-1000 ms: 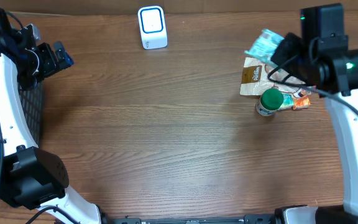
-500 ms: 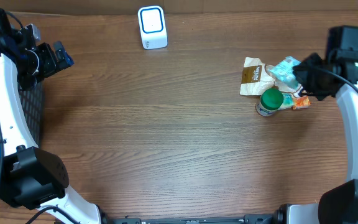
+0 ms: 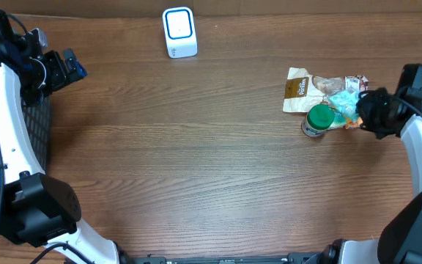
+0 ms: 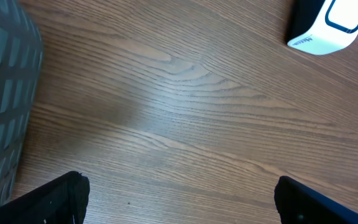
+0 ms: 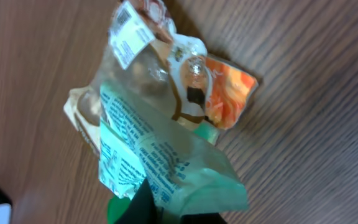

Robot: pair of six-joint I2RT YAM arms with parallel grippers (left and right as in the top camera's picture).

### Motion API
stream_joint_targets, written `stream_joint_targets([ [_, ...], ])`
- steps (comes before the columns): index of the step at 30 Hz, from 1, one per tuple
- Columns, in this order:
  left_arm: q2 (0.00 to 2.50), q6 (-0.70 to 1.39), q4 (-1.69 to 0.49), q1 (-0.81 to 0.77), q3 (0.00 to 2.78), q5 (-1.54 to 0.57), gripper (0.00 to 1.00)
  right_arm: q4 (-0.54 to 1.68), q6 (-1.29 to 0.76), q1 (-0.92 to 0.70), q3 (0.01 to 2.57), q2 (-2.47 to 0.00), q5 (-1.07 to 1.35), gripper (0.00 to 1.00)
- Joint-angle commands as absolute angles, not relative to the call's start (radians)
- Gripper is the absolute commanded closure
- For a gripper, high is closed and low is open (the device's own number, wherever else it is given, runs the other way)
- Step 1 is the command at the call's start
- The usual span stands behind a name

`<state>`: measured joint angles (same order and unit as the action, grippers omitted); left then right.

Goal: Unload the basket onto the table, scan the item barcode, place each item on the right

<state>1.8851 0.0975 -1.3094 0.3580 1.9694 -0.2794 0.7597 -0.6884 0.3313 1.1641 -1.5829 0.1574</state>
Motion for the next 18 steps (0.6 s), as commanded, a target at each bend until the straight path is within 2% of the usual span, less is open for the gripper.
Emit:
stream_joint_targets([
  [1,1.895,0.093,-1.308,0.36,1.966,-0.28,0.0,0.738,-0.685,0.33,1.143,-1.579,0.181,0.71],
  [2,1.895,0.093,-1.308,0.36,1.966,-0.28,0.0,0.742,-0.685,0.331,1.142,-1.579,0.182,0.51],
  [5,1.895,0.093,-1.308,0.36,1.966,-0.281,0.0,0.741,-0.684,0.331,1.143,-1.579,0.202,0.16],
  [6,1.895,0.093,-1.308,0.359,1.966,-0.28,0.01,0.74,-0.679,0.331,1.145,-1.579,0.225,0.0],
  [12,1.895,0.093,-1.308,0.36,1.966,-0.28,0.0,0.744,-0.588,0.328,1.185,-1.556,0.397,0.0],
  [18,1.895,0.093,-1.308,0.36,1.966,-0.281,0.01,0.784,-0.525,0.307,1.2,-1.412,0.414,0.0],
])
